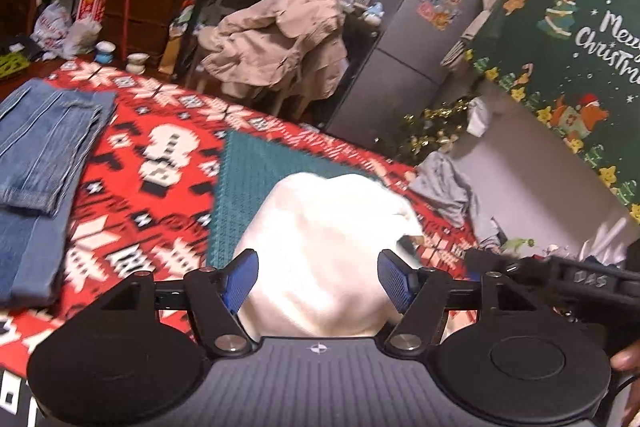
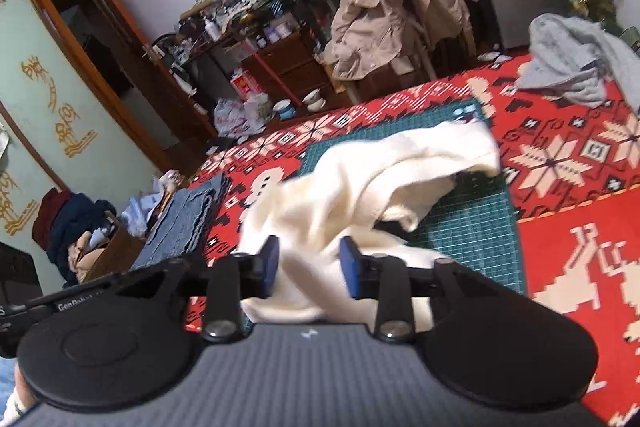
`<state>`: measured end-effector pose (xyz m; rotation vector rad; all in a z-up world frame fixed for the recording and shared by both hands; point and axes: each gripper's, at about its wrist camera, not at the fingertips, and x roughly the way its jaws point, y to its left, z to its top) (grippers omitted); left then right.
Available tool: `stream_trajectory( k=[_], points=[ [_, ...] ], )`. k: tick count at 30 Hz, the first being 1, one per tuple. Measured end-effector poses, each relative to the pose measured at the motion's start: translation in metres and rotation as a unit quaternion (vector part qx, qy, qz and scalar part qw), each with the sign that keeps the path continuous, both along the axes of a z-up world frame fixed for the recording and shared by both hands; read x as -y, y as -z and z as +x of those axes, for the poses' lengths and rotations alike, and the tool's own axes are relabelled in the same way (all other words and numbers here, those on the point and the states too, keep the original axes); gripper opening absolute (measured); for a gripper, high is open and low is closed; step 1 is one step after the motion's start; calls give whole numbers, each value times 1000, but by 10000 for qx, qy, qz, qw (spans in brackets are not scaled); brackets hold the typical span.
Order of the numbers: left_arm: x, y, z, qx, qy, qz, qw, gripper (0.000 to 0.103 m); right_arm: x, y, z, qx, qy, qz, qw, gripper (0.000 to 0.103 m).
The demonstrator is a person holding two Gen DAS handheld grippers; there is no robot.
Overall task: Fold clothes
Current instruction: 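Lower the sweater onto the mat and open both tools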
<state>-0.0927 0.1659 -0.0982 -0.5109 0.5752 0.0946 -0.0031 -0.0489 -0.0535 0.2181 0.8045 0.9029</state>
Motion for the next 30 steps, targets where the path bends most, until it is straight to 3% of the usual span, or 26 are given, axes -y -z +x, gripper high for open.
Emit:
stream_trajectory(
  k=[6, 11, 16, 19, 25, 30],
  points=[
    [-1, 14, -7, -262, -16, -110, 9996, 65, 28, 6, 4, 86, 200, -316, 9993, 51],
    [3, 28, -7, -428, 147, -374, 9983, 64, 41, 29, -4, 210, 318, -1116, 9930, 56],
    [10, 50, 2, -708, 237, -621, 9953, 52, 51, 53, -6, 14, 478, -1336, 9899, 57],
    [11, 62, 9, -840, 267, -865, 9923, 52, 49, 62, -3, 52, 471, -1444, 9884, 56],
    [8, 72, 17, -824, 166, -1308, 9878, 52, 47, 67, 17, 14, 575, -1319, 9896, 56],
    [6, 75, 16, -710, 130, -1519, 9858, 56, 45, 69, 42, -433, 530, -727, 9950, 56]
  ],
)
